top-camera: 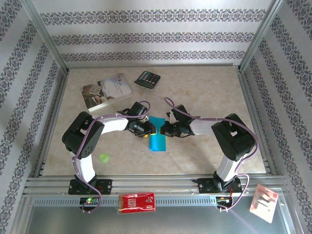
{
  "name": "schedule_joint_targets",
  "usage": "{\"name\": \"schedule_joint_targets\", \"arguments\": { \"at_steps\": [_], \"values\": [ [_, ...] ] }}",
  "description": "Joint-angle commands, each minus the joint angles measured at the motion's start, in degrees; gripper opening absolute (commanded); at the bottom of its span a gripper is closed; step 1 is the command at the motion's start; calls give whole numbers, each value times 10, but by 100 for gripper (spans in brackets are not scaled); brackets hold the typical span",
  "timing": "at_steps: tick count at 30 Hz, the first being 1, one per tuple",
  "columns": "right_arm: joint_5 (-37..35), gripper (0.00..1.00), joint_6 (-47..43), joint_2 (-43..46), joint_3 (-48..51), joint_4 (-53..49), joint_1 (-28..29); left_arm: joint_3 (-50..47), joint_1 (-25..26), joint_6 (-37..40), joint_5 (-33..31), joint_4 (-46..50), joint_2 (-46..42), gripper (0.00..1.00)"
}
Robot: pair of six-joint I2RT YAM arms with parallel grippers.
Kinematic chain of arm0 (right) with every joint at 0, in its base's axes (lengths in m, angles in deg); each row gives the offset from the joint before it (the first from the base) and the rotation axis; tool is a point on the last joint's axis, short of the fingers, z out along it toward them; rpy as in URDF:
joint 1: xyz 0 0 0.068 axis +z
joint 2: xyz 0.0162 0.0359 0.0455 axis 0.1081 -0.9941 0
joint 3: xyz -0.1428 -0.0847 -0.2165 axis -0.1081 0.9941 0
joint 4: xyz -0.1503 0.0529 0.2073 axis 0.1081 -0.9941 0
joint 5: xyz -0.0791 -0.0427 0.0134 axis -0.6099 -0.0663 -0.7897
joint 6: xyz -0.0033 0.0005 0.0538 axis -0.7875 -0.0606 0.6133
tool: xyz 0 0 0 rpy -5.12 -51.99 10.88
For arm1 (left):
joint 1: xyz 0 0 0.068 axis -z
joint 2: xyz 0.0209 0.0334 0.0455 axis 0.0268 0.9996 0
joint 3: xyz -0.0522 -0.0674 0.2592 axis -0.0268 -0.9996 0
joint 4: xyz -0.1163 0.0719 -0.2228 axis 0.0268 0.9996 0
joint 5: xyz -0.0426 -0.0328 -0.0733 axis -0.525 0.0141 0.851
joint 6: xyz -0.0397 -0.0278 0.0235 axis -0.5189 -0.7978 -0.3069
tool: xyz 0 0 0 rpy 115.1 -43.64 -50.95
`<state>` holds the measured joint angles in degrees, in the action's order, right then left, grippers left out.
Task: Fold a paper plane with a square sheet of paper (pick it up from the middle)
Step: Hold the square sheet of paper at the center of the table.
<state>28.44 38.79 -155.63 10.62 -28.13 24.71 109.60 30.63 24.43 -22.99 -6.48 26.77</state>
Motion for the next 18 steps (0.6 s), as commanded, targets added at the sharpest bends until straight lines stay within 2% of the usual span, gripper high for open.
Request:
{"name": "schedule_joint_targets", "arguments": {
  "at_steps": [1, 18],
  "values": [
    [-9, 0, -7, -18, -5, -1, 5, -18, 2, 8, -83, 8, 56, 31],
    [-73, 0, -27, -32, 32, -30, 5, -5, 2, 13, -94, 26, 42, 33]
  ]
}}
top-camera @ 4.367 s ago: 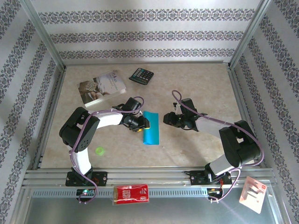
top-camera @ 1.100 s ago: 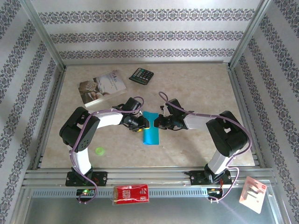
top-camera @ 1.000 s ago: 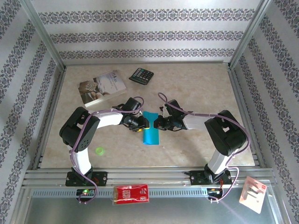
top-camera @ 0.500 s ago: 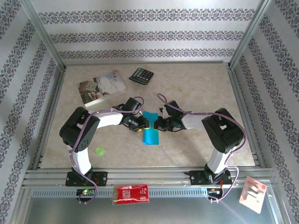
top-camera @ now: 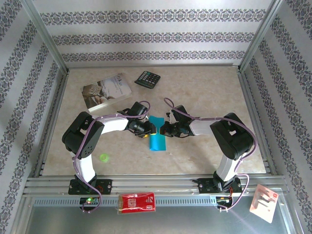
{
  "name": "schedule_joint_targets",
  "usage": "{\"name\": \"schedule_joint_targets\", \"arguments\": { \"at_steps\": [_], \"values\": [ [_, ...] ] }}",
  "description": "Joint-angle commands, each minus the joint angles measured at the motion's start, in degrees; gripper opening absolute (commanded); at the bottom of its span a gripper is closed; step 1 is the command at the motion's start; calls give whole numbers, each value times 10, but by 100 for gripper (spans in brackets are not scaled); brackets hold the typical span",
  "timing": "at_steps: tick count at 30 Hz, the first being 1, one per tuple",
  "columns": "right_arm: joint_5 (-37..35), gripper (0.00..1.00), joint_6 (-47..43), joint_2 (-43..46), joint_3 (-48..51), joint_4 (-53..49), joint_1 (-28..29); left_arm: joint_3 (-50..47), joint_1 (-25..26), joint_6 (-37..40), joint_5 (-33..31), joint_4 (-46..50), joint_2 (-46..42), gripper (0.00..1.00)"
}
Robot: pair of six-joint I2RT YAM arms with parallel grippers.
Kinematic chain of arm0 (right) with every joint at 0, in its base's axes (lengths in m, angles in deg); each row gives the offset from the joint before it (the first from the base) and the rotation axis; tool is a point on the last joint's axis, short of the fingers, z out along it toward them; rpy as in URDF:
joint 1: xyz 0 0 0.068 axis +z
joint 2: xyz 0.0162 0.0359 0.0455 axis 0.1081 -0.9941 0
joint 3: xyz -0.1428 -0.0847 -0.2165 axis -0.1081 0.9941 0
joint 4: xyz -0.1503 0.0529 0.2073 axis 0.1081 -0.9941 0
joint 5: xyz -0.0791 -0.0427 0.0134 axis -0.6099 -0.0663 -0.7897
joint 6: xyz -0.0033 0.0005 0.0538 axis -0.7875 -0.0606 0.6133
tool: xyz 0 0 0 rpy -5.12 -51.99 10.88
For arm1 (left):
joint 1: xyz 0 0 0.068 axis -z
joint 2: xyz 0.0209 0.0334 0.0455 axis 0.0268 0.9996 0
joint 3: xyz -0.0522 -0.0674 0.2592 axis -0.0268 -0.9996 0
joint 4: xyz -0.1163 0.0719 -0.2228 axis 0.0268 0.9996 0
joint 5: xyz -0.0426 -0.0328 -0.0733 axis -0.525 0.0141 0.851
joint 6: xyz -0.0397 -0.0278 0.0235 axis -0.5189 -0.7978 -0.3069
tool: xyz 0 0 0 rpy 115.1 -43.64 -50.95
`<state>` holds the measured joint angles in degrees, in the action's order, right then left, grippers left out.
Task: Fold a paper plane with a square sheet of paper (pick it up from the middle)
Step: Hold the square sheet of paper at the center of the table, then first fold the square sheet of paper in half at the center of the table.
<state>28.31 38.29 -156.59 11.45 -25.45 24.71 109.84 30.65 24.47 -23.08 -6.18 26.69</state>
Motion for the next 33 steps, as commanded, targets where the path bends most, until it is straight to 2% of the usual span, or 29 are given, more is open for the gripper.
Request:
{"name": "schedule_joint_targets", "arguments": {
  "at_steps": [1, 14, 20, 22, 28, 33],
  "values": [
    [-77, 0, -24, -23, 23, -60, 5, -6, 2, 13, -94, 26, 41, 34],
    [-90, 0, -18, -36, 45, -46, 5, 16, -18, 39, -109, 70, -14, 53],
    [-92, 0, -17, -36, 48, -43, 5, 19, -24, 28, -97, 75, -72, 54],
    [-91, 0, -17, -36, 48, -44, 5, 15, -23, 11, -80, 60, -86, 52],
    [-94, 0, -17, -34, 50, -44, 5, 33, 3, -22, -3, -13, -78, 33],
    [-94, 0, -15, -32, 51, -44, 3, 48, 7, -28, 8, -24, -31, 20]
  ]
}}
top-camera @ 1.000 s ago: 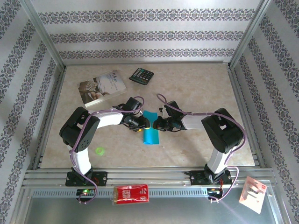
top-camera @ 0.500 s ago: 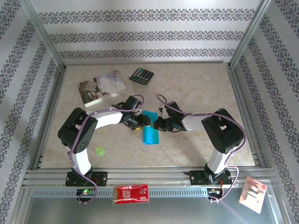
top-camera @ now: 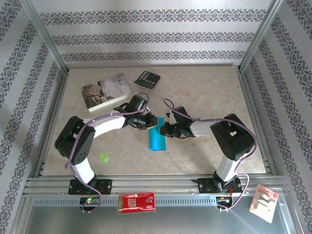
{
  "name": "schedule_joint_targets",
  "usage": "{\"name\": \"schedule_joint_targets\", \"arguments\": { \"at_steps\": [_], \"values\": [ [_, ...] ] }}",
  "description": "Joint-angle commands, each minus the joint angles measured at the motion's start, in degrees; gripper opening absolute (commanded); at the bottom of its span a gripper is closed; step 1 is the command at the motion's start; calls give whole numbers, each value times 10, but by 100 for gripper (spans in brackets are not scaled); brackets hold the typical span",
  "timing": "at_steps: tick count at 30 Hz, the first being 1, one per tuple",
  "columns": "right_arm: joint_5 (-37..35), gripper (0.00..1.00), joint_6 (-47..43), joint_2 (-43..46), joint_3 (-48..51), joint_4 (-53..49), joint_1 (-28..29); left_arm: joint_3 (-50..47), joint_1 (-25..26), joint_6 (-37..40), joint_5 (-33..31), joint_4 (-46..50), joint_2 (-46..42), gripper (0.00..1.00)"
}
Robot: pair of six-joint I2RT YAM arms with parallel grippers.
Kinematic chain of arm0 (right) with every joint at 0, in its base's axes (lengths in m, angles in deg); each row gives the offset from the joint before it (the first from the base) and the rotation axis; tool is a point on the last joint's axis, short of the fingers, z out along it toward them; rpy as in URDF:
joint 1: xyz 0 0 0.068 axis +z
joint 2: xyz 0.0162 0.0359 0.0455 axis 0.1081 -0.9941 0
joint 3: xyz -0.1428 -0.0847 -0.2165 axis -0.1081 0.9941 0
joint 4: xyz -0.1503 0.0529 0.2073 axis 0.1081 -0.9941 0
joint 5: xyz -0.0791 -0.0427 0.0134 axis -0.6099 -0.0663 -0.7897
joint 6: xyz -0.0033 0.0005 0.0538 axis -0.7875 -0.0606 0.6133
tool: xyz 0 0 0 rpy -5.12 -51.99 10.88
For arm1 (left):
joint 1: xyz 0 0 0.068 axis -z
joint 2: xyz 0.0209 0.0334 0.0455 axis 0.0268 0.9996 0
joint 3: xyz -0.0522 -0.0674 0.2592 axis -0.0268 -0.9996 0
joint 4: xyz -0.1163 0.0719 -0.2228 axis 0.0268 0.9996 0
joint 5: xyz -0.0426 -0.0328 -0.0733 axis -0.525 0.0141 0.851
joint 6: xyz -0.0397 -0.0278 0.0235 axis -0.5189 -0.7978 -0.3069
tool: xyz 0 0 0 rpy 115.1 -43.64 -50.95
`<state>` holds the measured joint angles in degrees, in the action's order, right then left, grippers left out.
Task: Fold a paper plane with a square sheet of paper (pick it up from the middle)
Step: First fold the square sheet of paper in half at the center of the table.
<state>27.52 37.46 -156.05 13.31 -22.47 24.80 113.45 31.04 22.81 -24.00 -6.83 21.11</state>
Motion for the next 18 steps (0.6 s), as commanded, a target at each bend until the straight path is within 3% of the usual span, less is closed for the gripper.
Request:
{"name": "schedule_joint_targets", "arguments": {
  "at_steps": [1, 11, 18],
  "values": [
    [-86, 0, -7, -37, 33, -73, 3, 13, 3, -7, 11, -9, 34, 19],
    [-87, 0, -8, -43, 32, -75, 3, -41, -29, 11, -12, -16, 73, 16],
    [-78, 0, -4, -44, 35, -70, 1, -32, -36, 17, 2, -15, 58, 21]
  ]
}}
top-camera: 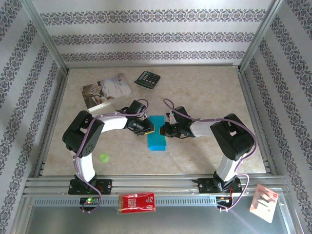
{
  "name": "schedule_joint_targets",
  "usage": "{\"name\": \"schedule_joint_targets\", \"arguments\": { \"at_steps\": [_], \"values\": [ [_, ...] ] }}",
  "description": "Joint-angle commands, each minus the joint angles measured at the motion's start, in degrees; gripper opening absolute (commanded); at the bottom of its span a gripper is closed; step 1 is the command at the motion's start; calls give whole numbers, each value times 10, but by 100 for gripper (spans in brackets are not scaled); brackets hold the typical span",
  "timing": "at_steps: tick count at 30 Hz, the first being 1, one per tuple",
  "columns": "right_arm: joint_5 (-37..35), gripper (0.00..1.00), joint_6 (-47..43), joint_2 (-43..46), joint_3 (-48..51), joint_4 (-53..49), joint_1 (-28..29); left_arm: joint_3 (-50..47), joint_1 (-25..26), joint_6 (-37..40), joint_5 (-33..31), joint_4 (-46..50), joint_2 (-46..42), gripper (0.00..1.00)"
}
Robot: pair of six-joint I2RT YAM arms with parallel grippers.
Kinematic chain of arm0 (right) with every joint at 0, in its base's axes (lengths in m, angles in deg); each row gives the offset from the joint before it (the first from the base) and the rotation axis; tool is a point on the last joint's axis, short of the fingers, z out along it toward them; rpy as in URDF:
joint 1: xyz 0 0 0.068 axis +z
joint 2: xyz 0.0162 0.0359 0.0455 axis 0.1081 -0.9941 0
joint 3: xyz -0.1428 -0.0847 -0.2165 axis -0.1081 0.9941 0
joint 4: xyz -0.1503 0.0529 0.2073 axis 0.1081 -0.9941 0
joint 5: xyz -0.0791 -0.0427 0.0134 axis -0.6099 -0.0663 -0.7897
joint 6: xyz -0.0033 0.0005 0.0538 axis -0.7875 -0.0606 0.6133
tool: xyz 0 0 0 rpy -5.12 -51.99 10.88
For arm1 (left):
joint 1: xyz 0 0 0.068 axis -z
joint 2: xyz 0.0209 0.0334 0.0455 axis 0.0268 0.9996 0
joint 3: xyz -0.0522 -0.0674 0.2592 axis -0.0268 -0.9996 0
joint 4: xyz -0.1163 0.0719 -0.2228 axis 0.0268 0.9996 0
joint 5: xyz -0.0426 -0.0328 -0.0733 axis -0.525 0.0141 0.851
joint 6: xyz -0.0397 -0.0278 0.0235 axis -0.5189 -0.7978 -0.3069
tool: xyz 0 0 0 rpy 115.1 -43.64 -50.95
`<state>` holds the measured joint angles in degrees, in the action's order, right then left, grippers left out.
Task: Fold a paper plane with a square sheet of paper (pick it up from the middle)
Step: First fold the square sheet of paper in half at the center of the table.
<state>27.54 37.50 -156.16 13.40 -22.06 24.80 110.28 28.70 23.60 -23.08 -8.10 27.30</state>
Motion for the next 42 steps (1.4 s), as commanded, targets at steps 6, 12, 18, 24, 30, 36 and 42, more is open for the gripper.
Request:
{"name": "schedule_joint_targets", "arguments": {
  "at_steps": [6, 12, 18, 24, 30, 36, 42],
  "values": [
    [-80, 0, -3, -40, 34, -74, 0, 23, -12, 2, 13, -19, -25, 25],
    [-80, 0, -4, -38, 33, -76, 0, 60, -38, 30, 10, 5, 14, 22],
    [-81, 0, -4, -39, 34, -75, -2, 73, -51, 49, 9, 19, 55, 21],
    [-79, 0, -5, -39, 36, -75, -3, 69, -85, 67, -4, 30, 48, 21],
    [-80, 0, -5, -36, 38, -75, -5, 77, -69, 53, 14, 28, 3, 25],
    [-79, 0, -5, -38, 38, -74, -5, 98, -46, 39, 33, 0, 21, 25],
    [-81, 0, -5, -34, 39, -75, -5, 133, -57, 61, 21, 26, 78, 24]
  ]
}}
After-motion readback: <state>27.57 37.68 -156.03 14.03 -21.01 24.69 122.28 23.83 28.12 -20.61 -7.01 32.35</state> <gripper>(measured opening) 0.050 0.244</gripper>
